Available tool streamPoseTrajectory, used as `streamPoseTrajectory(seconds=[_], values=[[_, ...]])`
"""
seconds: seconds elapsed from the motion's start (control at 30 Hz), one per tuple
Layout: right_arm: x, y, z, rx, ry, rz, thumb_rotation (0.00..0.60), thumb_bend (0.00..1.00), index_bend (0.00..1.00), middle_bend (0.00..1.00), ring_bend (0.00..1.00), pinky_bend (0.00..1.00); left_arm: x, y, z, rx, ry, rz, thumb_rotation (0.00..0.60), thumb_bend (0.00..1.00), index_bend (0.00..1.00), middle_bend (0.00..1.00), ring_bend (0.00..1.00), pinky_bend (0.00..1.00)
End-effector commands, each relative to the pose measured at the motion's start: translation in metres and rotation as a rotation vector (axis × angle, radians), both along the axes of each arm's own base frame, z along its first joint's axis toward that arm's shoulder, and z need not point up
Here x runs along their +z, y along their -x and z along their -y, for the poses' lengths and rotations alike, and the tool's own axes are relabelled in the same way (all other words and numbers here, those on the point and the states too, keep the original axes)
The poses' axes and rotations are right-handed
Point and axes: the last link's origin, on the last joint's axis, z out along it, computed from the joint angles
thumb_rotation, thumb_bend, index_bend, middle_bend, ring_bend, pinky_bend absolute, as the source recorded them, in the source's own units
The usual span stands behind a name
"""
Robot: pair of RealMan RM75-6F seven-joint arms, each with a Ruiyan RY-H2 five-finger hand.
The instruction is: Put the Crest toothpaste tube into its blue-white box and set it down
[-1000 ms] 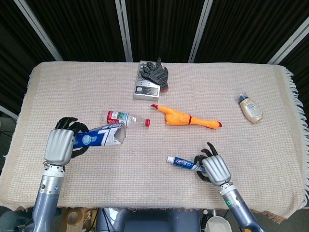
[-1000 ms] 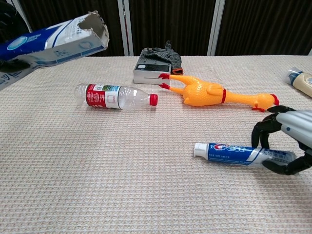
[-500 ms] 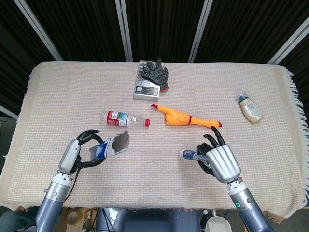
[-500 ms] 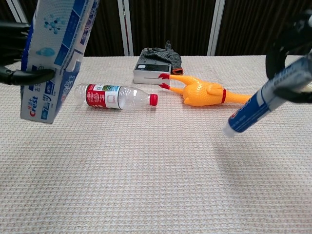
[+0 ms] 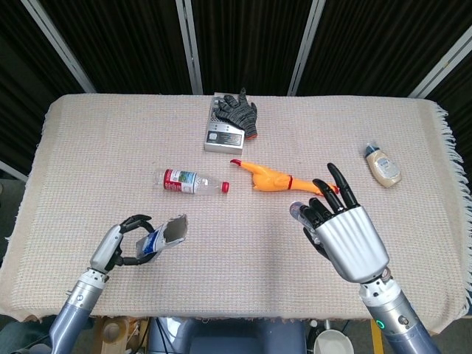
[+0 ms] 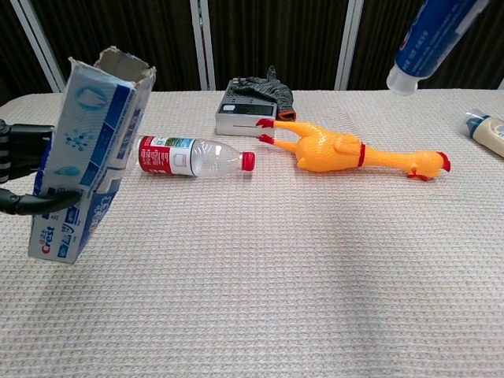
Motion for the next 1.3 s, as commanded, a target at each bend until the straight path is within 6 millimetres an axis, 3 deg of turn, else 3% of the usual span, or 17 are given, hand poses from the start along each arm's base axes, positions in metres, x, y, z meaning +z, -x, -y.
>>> streamPoseTrajectory(seconds=[0.03, 0.47, 0.67, 1.3], values=[[0.004, -0.007, -0.001, 0.053, 0.005, 0.0, 0.6, 0.35, 0.53, 0.57, 0.24, 0.0, -0.003, 0.002, 0.001, 0.002, 0.011, -0.016, 0.6, 0.31, 0.47, 0.45, 0.23, 0.2], [0.014, -0.014, -0.019, 0.19, -0.045, -0.017, 0.6, 0.35, 0.53, 0.57, 0.24, 0.0, -0.015, 0.0, -0.004, 0.004, 0.016, -0.037, 0.6, 0.31, 0.47, 0.45, 0.22, 0.2], [0.012, -0.023, -0.031, 0.294, -0.146, 0.011, 0.6, 0.35, 0.53, 0.57, 0.24, 0.0, -0.024, -0.008, -0.005, -0.015, 0.012, -0.054, 0.6, 0.31, 0.47, 0.44, 0.22, 0.2], [-0.013, -0.061, -0.022, 0.414, -0.256, 0.087, 0.6, 0.35, 0.53, 0.57, 0.24, 0.0, -0.051, -0.028, -0.006, -0.075, 0.03, -0.1, 0.6, 0.31, 0.47, 0.43, 0.22, 0.2]])
